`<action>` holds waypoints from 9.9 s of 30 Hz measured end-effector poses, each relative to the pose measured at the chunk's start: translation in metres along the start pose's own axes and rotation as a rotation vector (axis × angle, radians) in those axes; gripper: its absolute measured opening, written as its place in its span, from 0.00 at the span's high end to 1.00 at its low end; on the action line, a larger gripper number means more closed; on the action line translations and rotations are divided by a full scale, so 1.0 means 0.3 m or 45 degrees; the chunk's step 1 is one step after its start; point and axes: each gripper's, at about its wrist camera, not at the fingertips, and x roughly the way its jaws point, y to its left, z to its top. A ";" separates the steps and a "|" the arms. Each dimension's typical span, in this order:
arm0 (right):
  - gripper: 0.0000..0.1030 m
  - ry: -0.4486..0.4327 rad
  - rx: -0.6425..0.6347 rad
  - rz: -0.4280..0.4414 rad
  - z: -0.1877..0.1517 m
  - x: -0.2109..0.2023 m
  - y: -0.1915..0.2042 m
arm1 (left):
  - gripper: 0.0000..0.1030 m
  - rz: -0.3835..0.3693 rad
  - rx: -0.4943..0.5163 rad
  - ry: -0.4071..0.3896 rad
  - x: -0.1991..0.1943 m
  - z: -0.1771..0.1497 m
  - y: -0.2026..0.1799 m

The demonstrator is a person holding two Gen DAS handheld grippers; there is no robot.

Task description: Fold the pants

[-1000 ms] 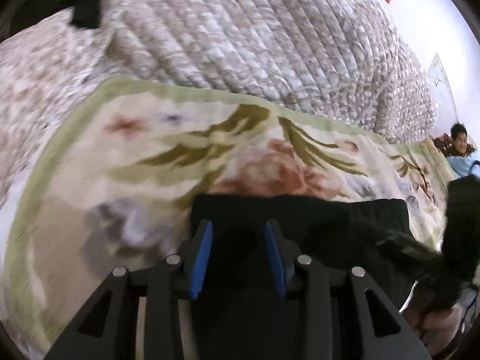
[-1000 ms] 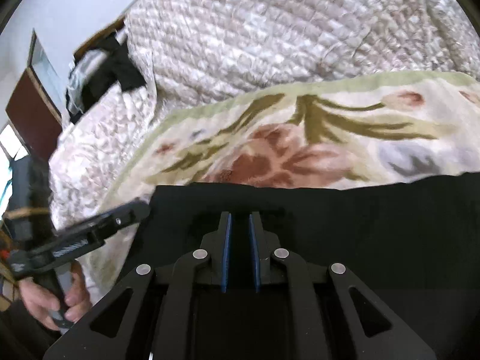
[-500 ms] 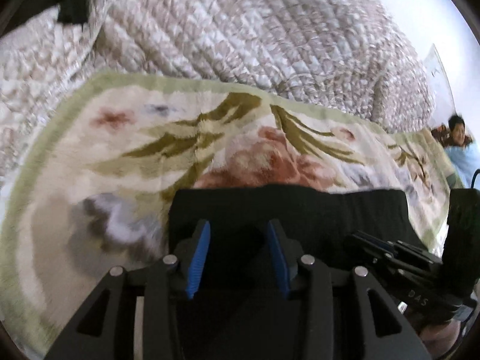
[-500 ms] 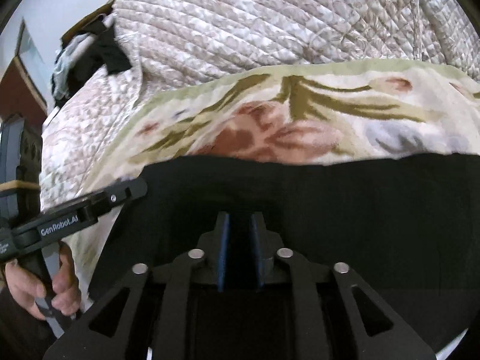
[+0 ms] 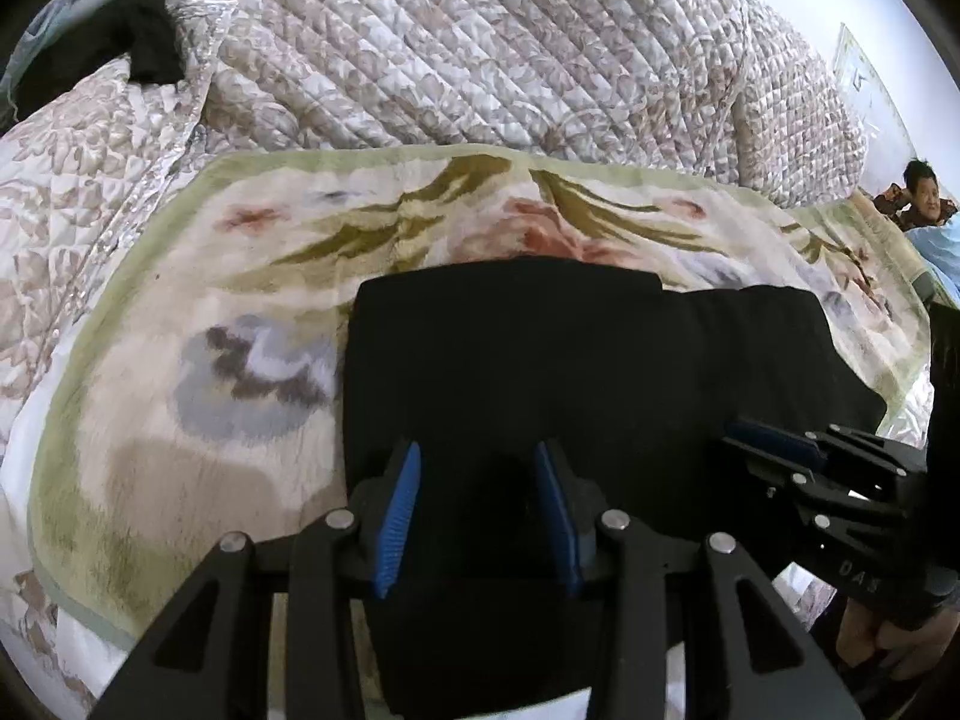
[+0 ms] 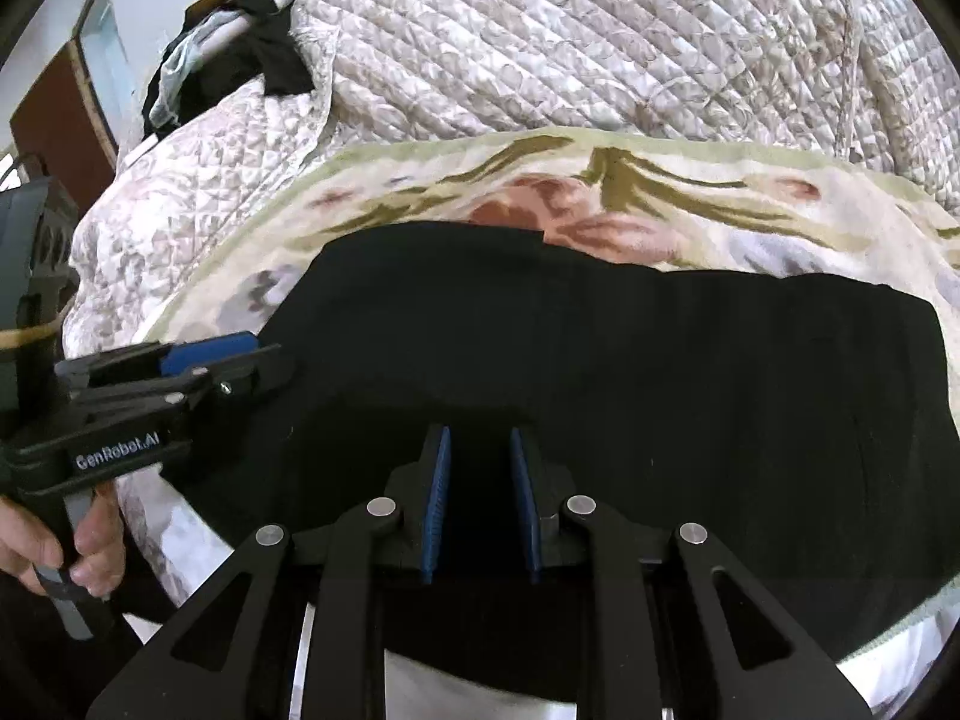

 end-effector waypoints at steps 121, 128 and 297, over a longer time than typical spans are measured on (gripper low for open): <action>0.80 -0.197 0.108 0.153 0.183 -0.101 0.178 | 0.53 0.288 -0.444 -0.068 -0.046 -0.003 0.360; 0.80 -0.047 -0.010 0.122 0.128 0.052 0.269 | 0.53 0.275 -0.519 -0.086 -0.088 -0.033 0.436; 0.55 0.060 0.237 0.193 0.098 0.038 -0.198 | 0.38 -0.241 -0.250 0.086 0.023 0.040 0.212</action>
